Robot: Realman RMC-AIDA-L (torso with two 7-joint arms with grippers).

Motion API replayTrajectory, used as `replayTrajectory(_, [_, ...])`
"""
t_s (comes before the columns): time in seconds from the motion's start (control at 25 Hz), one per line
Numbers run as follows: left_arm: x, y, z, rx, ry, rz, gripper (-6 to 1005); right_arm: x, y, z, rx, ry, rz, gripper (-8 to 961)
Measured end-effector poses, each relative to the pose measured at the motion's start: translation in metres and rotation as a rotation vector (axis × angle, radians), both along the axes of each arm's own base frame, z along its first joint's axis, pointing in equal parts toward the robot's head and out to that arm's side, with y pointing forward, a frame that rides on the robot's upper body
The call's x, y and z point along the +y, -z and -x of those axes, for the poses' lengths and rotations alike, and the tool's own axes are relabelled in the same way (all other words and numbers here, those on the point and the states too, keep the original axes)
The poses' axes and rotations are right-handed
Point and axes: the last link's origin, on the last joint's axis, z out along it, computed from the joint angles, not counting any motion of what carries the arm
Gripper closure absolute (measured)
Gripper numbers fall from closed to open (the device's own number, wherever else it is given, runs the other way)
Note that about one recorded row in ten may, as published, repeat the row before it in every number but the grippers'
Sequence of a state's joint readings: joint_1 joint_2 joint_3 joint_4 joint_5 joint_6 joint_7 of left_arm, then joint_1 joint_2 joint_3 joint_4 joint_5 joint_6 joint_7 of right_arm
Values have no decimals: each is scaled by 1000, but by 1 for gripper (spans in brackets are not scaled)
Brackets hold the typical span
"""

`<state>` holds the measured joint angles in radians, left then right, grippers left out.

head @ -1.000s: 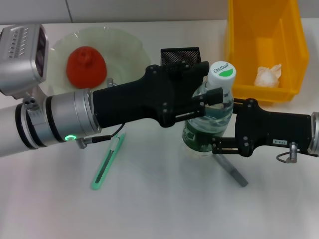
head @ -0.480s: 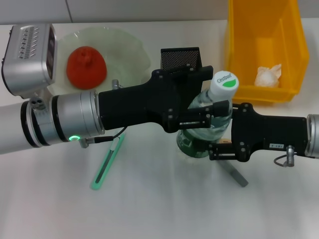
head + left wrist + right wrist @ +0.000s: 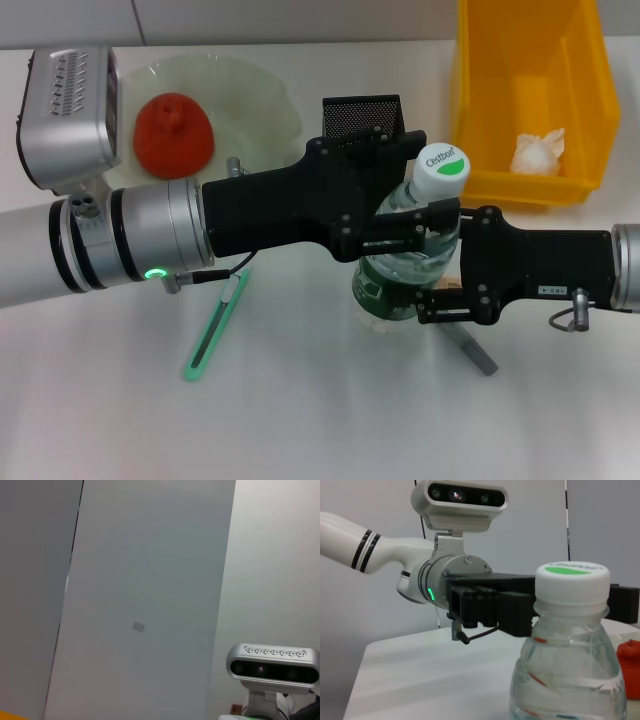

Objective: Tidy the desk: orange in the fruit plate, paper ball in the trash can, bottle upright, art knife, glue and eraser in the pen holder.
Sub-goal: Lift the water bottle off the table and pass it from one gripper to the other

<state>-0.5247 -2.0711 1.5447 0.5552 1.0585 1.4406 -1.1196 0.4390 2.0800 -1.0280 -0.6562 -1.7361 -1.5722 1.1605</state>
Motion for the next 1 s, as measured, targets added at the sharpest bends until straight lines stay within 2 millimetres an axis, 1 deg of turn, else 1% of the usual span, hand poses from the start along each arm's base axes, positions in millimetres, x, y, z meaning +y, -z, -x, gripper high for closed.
replayTrajectory(0.28, [0,1,1,5,-2,-2,230,4,3,3,-36,-2,38,203])
replayTrajectory(1.0, [4,7,-1,39,-7,-5,282,9,2,7,-58,-16,30,204])
